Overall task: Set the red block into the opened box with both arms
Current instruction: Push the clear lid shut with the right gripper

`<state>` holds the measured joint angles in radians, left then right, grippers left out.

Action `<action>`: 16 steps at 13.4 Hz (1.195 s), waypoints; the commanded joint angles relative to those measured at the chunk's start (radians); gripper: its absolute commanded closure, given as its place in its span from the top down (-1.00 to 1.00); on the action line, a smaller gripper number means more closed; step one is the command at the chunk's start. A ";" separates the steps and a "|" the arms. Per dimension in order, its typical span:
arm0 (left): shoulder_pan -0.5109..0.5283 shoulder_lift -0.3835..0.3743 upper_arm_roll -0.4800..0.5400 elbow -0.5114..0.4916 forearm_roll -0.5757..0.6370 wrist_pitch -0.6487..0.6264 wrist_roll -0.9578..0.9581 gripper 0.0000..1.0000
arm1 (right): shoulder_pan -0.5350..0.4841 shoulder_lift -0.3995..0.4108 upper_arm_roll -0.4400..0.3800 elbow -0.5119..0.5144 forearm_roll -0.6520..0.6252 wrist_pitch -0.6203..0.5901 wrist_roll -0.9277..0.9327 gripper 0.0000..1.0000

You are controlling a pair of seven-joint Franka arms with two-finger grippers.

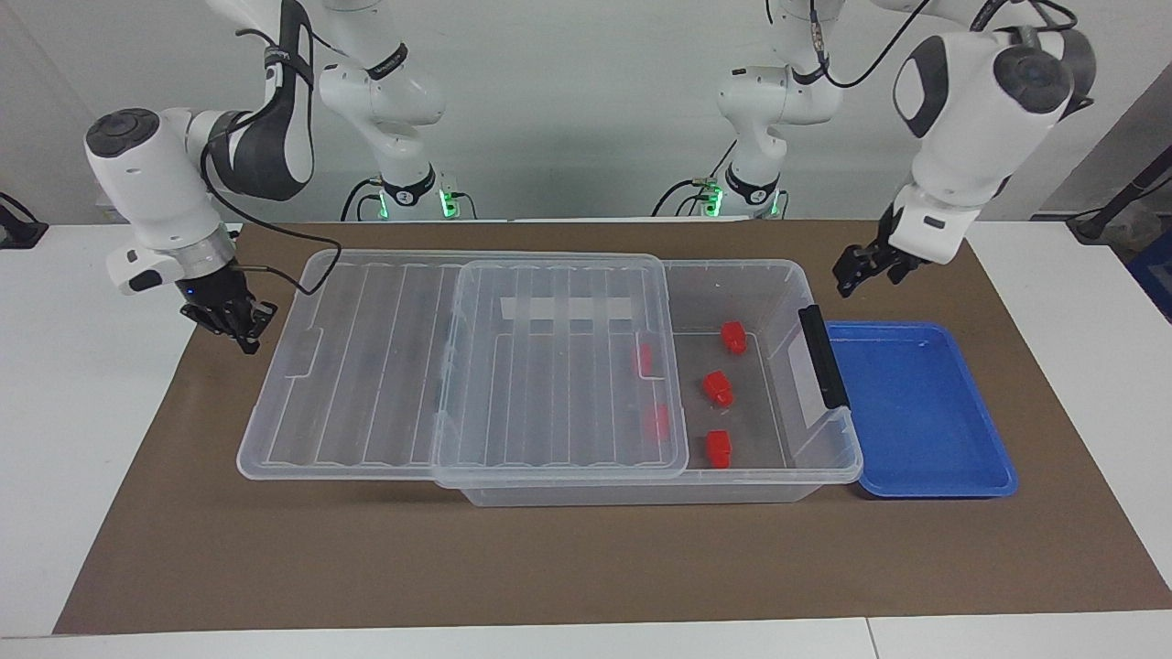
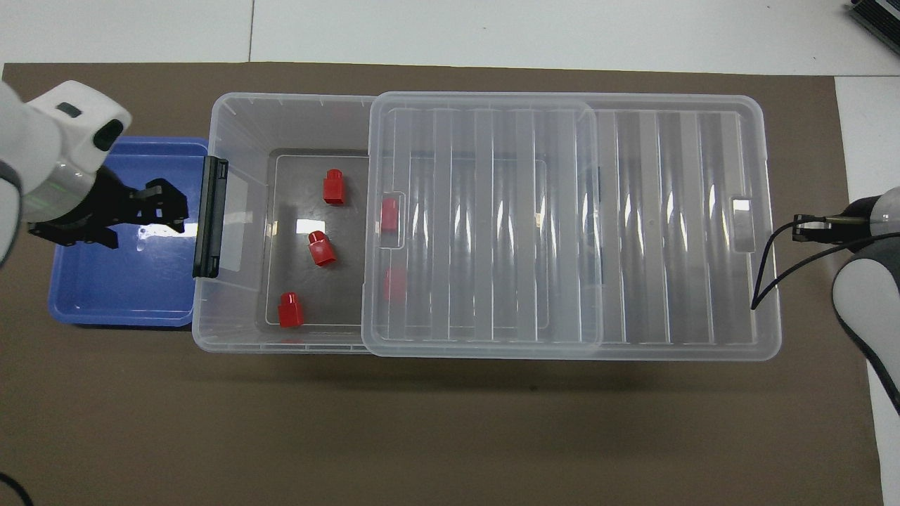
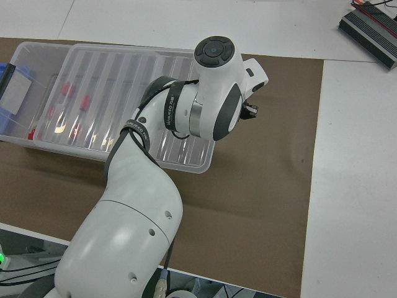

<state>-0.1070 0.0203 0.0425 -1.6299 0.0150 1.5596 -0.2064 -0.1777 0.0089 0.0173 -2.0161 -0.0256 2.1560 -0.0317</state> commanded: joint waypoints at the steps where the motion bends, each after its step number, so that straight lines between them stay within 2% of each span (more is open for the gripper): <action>1: 0.032 -0.059 -0.007 -0.022 0.011 -0.048 0.084 0.91 | 0.049 -0.006 0.004 -0.010 0.012 0.007 0.015 -1.00; 4: 0.033 -0.092 0.013 -0.024 0.011 -0.087 0.146 1.00 | 0.108 -0.007 0.004 -0.010 0.012 -0.001 0.012 -1.00; 7: 0.032 -0.120 0.013 -0.093 0.011 -0.009 0.144 1.00 | 0.185 -0.007 0.004 -0.012 0.012 -0.001 0.042 -1.00; 13: 0.032 -0.123 0.013 -0.103 0.011 0.005 0.148 1.00 | 0.349 -0.001 0.004 -0.021 0.012 0.005 0.206 -1.00; 16: 0.033 -0.123 0.013 -0.108 0.010 0.039 0.154 1.00 | 0.405 0.002 0.004 -0.021 0.013 0.007 0.226 -1.00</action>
<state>-0.0724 -0.0683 0.0510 -1.6933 0.0149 1.5587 -0.0696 0.1999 0.0096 0.0210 -2.0223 -0.0262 2.1558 0.1770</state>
